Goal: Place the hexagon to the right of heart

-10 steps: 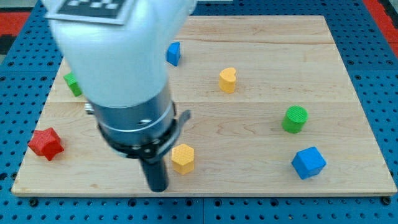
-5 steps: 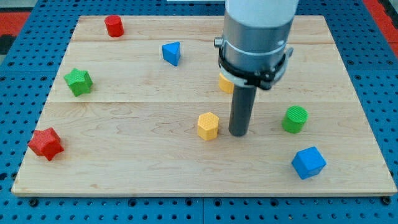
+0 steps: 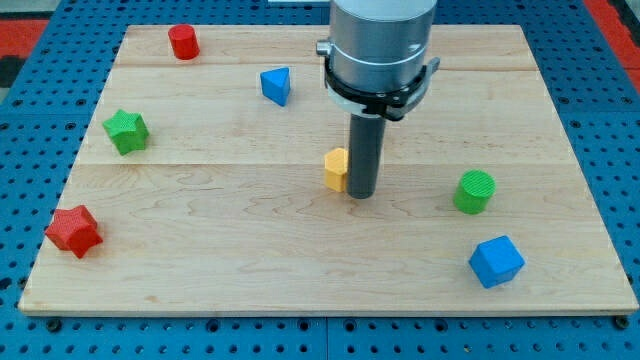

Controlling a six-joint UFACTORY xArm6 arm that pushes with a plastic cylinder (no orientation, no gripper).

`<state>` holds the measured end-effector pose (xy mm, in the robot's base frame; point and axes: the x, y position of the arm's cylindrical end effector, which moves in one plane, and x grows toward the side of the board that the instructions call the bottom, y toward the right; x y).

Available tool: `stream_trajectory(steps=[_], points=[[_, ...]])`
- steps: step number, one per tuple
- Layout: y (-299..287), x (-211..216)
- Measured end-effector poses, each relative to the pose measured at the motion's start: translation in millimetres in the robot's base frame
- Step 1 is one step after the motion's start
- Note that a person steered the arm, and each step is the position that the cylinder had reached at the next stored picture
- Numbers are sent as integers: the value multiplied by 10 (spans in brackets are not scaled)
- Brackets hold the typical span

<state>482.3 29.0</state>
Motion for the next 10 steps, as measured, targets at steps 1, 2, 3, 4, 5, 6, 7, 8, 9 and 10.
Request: stream_trajectory(steps=[1,2,3,4,5,6,7,8,9,10], points=[[-604,25],[-836,-106],[-687,-237],[-209,-228],[388,-228],[991,-244],[1329,-648],[1473,-571],[1408,-413],[1030,-310]])
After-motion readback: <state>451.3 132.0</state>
